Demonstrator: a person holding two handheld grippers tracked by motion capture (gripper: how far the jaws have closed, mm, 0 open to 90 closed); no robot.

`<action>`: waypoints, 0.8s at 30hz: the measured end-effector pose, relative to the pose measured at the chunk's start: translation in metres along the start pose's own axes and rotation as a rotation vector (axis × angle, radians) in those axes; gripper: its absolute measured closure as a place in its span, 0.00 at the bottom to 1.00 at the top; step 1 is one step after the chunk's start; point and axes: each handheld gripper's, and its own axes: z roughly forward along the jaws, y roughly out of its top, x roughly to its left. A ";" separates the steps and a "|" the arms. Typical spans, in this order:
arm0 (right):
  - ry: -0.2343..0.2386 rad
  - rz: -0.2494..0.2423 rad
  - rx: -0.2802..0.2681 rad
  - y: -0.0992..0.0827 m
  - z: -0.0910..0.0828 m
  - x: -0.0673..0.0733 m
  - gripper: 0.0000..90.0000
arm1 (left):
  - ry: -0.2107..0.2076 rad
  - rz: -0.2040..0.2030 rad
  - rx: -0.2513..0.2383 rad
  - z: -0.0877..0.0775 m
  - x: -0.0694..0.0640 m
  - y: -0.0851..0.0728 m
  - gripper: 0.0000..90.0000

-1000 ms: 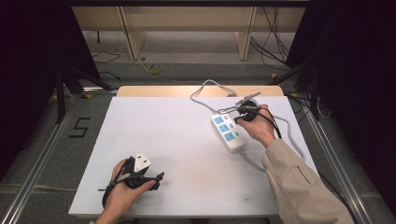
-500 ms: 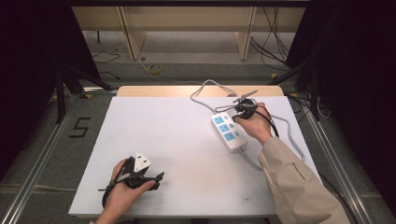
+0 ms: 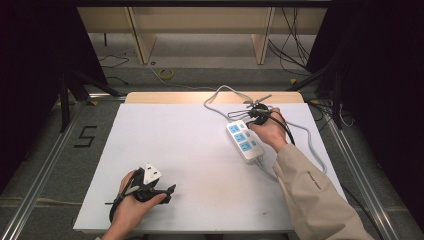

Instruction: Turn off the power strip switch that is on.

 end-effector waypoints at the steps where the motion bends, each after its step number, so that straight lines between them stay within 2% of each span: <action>1: 0.000 0.002 0.001 0.000 0.001 0.000 1.00 | 0.000 0.000 0.000 0.000 0.000 0.000 0.21; 24: 0.013 0.019 0.007 0.009 0.016 -0.002 1.00 | 0.001 0.003 -0.004 0.000 0.000 0.000 0.21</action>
